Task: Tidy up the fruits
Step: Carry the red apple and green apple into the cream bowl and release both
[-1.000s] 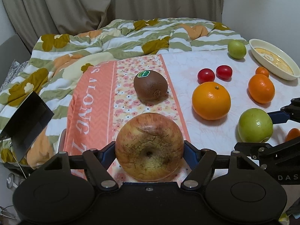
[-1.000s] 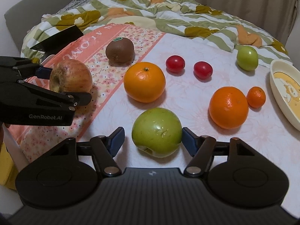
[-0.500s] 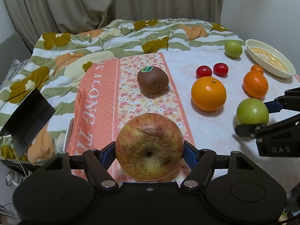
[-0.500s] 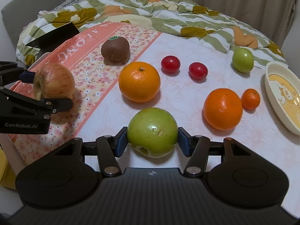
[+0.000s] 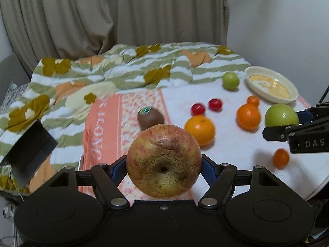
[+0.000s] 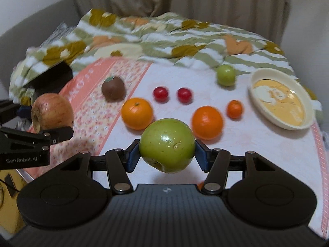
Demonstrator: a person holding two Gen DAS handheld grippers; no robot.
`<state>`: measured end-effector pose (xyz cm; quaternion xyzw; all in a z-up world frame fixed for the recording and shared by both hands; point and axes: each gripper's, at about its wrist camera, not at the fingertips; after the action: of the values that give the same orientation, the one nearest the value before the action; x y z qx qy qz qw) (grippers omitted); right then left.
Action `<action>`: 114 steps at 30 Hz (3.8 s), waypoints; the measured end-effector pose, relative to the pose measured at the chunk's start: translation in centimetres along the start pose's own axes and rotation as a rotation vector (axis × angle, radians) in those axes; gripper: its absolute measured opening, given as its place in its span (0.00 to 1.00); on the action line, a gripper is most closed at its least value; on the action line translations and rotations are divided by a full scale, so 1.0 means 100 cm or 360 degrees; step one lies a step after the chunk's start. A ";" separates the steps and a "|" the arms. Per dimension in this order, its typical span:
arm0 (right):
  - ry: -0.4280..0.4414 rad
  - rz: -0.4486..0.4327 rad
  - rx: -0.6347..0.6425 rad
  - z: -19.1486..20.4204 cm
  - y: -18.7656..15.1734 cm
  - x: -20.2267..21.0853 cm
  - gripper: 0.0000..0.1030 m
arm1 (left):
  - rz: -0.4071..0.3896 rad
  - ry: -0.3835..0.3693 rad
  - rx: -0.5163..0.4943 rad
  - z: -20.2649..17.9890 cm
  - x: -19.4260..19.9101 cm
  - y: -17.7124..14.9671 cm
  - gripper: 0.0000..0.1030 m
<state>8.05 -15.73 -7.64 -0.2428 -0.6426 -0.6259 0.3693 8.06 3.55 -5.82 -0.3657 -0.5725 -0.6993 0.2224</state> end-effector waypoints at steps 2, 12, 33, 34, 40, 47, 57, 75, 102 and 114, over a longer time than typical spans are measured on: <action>-0.0016 -0.0033 -0.0025 -0.014 0.001 0.015 0.69 | -0.0026 0.0000 -0.0010 -0.011 0.009 0.007 0.75; -0.0022 -0.0111 -0.0027 -0.114 0.008 0.059 0.69 | -0.0139 0.0053 0.0017 -0.097 0.032 0.050 0.75; -0.0026 -0.0134 -0.0069 -0.302 0.062 0.005 0.69 | -0.0133 -0.0034 0.0038 -0.231 -0.064 0.161 0.75; -0.0029 -0.0134 -0.0075 -0.306 0.066 0.000 0.69 | -0.0125 -0.0042 0.0026 -0.234 -0.071 0.166 0.75; -0.0059 -0.0093 -0.0110 -0.330 0.084 -0.032 0.69 | -0.0072 -0.0093 -0.0082 -0.253 -0.121 0.191 0.75; -0.0094 -0.0041 -0.0160 -0.350 0.097 -0.063 0.69 | 0.0028 -0.0139 -0.0213 -0.270 -0.180 0.209 0.75; -0.0122 -0.0002 -0.0235 -0.366 0.097 -0.082 0.69 | 0.0062 -0.0125 -0.0389 -0.291 -0.222 0.216 0.75; -0.0137 -0.0016 -0.0254 -0.365 0.102 -0.078 0.69 | 0.0053 -0.0177 -0.0368 -0.279 -0.203 0.208 1.00; -0.0139 -0.0070 0.0319 -0.301 0.093 -0.137 1.00 | 0.0097 -0.0112 -0.0091 -0.216 -0.155 0.166 1.00; -0.0077 -0.0098 0.0157 -0.307 0.085 -0.090 1.00 | 0.0026 -0.0053 -0.0005 -0.211 -0.115 0.153 1.00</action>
<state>25.39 -43.75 -11.06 -0.2193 -0.6886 -0.5985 0.3457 21.07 -21.76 -6.52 -0.3823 -0.5721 -0.6921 0.2179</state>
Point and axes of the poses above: each gripper's, at about its wrist camera, not at the fingertips, and x roughly against the way its jaws point, z to its left, y to its top, and after that the axes turned 5 degrees about z, right-handed
